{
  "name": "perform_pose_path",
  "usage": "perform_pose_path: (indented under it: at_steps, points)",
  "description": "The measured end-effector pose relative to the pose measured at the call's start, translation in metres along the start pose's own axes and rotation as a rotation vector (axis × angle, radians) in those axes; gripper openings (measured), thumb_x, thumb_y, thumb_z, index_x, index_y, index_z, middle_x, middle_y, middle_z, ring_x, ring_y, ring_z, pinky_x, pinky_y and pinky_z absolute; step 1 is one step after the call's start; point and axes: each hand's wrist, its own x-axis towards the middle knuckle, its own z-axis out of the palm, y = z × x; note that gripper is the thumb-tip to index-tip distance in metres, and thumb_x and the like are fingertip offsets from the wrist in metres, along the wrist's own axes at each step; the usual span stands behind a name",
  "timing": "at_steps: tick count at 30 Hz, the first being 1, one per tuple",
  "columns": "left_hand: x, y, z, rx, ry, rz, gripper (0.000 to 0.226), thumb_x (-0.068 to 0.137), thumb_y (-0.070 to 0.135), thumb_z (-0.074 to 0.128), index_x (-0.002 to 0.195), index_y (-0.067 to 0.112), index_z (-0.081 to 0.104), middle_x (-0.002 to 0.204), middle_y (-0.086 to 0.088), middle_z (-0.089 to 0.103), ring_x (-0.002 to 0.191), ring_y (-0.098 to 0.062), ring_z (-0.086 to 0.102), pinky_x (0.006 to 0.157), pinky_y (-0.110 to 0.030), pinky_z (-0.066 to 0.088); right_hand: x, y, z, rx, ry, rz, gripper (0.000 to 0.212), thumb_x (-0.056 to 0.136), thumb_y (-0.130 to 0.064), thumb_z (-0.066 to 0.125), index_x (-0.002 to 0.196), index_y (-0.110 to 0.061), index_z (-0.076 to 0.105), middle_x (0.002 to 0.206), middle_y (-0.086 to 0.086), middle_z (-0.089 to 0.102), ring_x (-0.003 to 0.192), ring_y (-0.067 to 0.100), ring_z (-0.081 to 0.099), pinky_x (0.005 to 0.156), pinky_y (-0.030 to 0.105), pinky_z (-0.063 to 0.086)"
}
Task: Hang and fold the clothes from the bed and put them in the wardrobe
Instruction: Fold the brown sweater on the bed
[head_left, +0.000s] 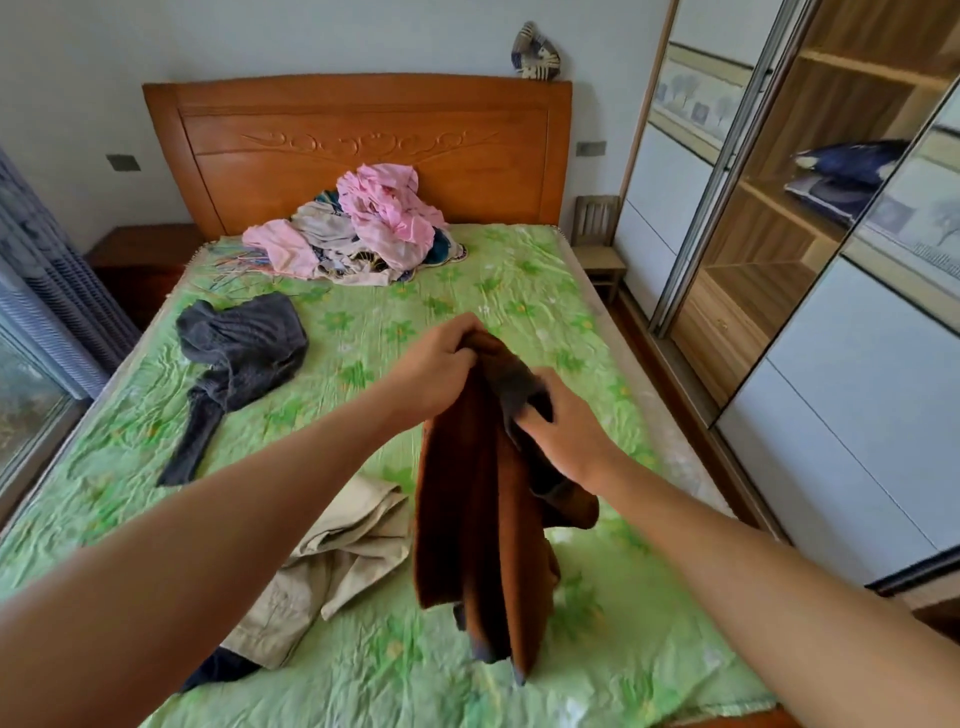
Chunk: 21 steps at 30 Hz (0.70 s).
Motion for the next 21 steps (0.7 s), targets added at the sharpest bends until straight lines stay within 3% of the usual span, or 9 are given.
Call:
perform_pose_path:
  at_steps: [2,3,6,9,11,13,14,17,21]
  points:
    - [0.0,0.014,0.005,-0.005,0.049,0.055,0.03,0.088,-0.005,0.043,0.09,0.021,0.058,0.077,0.012,0.059,0.067,0.006,0.052,0.056,-0.013,0.037,-0.02,0.036,0.006,-0.105,-0.007,0.046,0.03,0.079,-0.069,0.063,0.102,-0.06,0.046,0.097,-0.021,0.064,0.089,-0.006,0.062,0.067,0.013,0.046]
    - [-0.001,0.021,0.006,-0.006,0.068,0.085,0.032,0.087,-0.006,0.042,0.092,0.02,0.058,0.079,0.014,0.059,0.069,0.009,0.053,0.058,-0.01,0.037,-0.026,0.052,0.008,-0.19,-0.038,0.09,0.036,0.078,-0.068,0.066,0.106,-0.058,0.045,0.098,-0.02,0.064,0.088,-0.004,0.063,0.068,0.015,0.05]
    - [-0.004,0.043,0.008,-0.007,0.112,0.137,0.033,0.087,-0.008,0.039,0.098,0.016,0.058,0.081,0.013,0.06,0.072,0.01,0.053,0.062,-0.008,0.037,-0.03,0.085,0.01,-0.321,-0.062,0.224,0.021,0.09,-0.036,0.064,0.108,-0.042,0.056,0.093,-0.011,0.068,0.08,0.014,0.066,0.065,0.033,0.055]
    - [-0.008,0.06,0.011,0.037,0.178,0.124,0.034,0.087,-0.005,0.038,0.103,0.018,0.058,0.086,0.01,0.06,0.077,0.006,0.054,0.066,-0.013,0.04,-0.028,0.094,-0.001,-0.241,0.002,0.277,0.016,0.096,-0.027,0.046,0.093,-0.04,0.054,0.085,-0.009,0.065,0.07,0.012,0.062,0.055,0.034,0.052]
    - [-0.012,0.067,0.011,0.102,0.245,0.093,0.033,0.088,-0.004,0.039,0.105,0.017,0.057,0.087,0.009,0.06,0.076,0.009,0.053,0.064,-0.01,0.038,-0.026,0.092,-0.022,-0.072,0.027,0.401,0.015,0.099,-0.03,0.039,0.102,-0.032,0.054,0.094,-0.004,0.061,0.077,0.021,0.064,0.055,0.045,0.06]
    - [-0.018,0.07,0.008,0.202,0.291,0.053,0.031,0.088,-0.005,0.04,0.103,0.018,0.056,0.087,0.004,0.058,0.077,0.004,0.053,0.066,-0.011,0.038,-0.021,0.087,-0.054,0.172,0.067,0.534,0.018,0.1,-0.032,0.039,0.109,-0.029,0.055,0.1,-0.008,0.053,0.084,0.028,0.063,0.052,0.042,0.061]
    - [-0.022,0.07,0.006,0.262,0.308,0.029,0.031,0.088,-0.004,0.041,0.102,0.019,0.055,0.089,0.0,0.058,0.082,-0.004,0.054,0.071,-0.018,0.04,-0.017,0.083,-0.074,0.265,0.103,0.549,0.019,0.101,-0.03,0.042,0.111,-0.027,0.057,0.103,-0.007,0.052,0.087,0.03,0.064,0.053,0.041,0.062]
    - [-0.039,0.067,-0.003,0.481,0.364,-0.029,0.027,0.088,-0.001,0.045,0.102,0.019,0.056,0.101,-0.006,0.06,0.096,-0.024,0.054,0.08,-0.035,0.039,-0.009,0.067,-0.135,0.401,0.223,0.432,0.017,0.1,-0.018,0.049,0.106,-0.016,0.064,0.108,0.002,0.059,0.098,0.029,0.065,0.059,0.036,0.062]
    - [-0.064,0.075,-0.013,0.706,0.538,0.014,0.021,0.086,0.001,0.051,0.101,0.014,0.058,0.101,-0.009,0.057,0.096,-0.033,0.054,0.077,-0.035,0.037,-0.022,0.027,-0.204,0.143,0.237,0.084,0.01,0.086,-0.03,0.066,0.092,-0.023,0.065,0.088,-0.005,0.062,0.088,0.014,0.064,0.073,0.04,0.057]
